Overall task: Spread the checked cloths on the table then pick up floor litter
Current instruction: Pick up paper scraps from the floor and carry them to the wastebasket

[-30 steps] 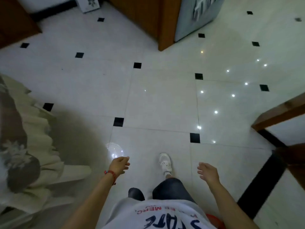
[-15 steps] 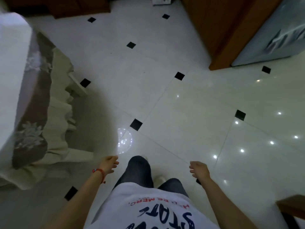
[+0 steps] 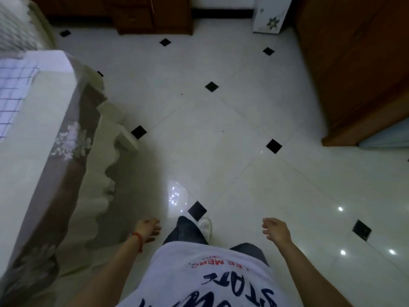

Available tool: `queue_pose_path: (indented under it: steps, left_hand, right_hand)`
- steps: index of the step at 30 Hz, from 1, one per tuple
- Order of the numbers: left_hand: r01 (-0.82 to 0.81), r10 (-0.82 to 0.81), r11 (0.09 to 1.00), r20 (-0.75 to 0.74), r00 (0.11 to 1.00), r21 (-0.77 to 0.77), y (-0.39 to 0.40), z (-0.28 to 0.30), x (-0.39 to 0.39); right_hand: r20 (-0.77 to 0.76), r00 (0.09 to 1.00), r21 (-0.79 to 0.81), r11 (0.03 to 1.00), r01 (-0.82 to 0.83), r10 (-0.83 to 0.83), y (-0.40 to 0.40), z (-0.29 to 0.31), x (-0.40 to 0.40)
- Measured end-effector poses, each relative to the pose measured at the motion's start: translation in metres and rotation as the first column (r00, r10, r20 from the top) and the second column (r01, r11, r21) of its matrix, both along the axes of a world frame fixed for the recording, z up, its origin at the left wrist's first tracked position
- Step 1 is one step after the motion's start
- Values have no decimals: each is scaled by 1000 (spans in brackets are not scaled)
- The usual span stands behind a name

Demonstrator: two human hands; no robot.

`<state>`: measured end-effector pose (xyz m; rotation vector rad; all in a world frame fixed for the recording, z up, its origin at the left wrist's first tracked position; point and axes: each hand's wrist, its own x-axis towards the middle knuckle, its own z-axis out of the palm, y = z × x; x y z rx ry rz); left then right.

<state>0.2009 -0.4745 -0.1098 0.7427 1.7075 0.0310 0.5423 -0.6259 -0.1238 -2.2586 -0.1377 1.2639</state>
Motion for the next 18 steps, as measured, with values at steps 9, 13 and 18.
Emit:
queue_pose_path:
  steps: [9, 13, 18]
  left_hand:
    - [50, -56, 996, 89, 994, 70, 208, 16, 129]
    - [26, -32, 997, 73, 997, 76, 276, 11, 166]
    - [-90, 88, 994, 41, 995, 62, 344, 13, 186]
  right_hand:
    - [-4, 1000, -71, 997, -30, 30, 160, -10, 85]
    - [-31, 998, -125, 990, -58, 54, 251, -19, 133]
    - [-62, 979, -101, 974, -201, 196, 390, -4, 181]
